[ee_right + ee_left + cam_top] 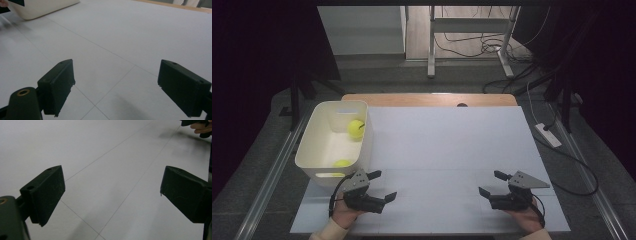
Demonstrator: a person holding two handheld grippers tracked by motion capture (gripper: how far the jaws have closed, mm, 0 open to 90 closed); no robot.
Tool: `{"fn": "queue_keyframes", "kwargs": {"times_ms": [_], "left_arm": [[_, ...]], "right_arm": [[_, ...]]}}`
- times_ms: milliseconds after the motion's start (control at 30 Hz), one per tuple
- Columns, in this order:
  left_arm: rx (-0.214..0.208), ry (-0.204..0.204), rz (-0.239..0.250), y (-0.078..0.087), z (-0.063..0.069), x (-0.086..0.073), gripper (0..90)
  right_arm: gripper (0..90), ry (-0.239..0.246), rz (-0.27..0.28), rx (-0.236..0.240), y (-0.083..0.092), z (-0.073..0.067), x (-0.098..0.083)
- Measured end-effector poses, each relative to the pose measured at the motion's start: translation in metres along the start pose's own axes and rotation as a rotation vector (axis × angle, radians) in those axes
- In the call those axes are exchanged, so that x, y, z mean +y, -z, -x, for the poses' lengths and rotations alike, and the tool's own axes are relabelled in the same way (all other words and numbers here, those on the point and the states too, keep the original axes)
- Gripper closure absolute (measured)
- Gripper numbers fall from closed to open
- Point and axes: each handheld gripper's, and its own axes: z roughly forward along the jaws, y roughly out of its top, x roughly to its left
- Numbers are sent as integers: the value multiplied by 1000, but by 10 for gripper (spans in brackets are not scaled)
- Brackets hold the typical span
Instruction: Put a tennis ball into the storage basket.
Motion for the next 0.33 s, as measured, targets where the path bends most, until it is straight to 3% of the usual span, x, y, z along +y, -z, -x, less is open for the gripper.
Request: {"fn": "queue_keyframes", "kwargs": {"times_ms": [333], "left_arm": [[0, 0, 0, 0, 1, 1, 63]], "right_arm": [[136, 2, 0, 11, 0, 0, -1]]}}
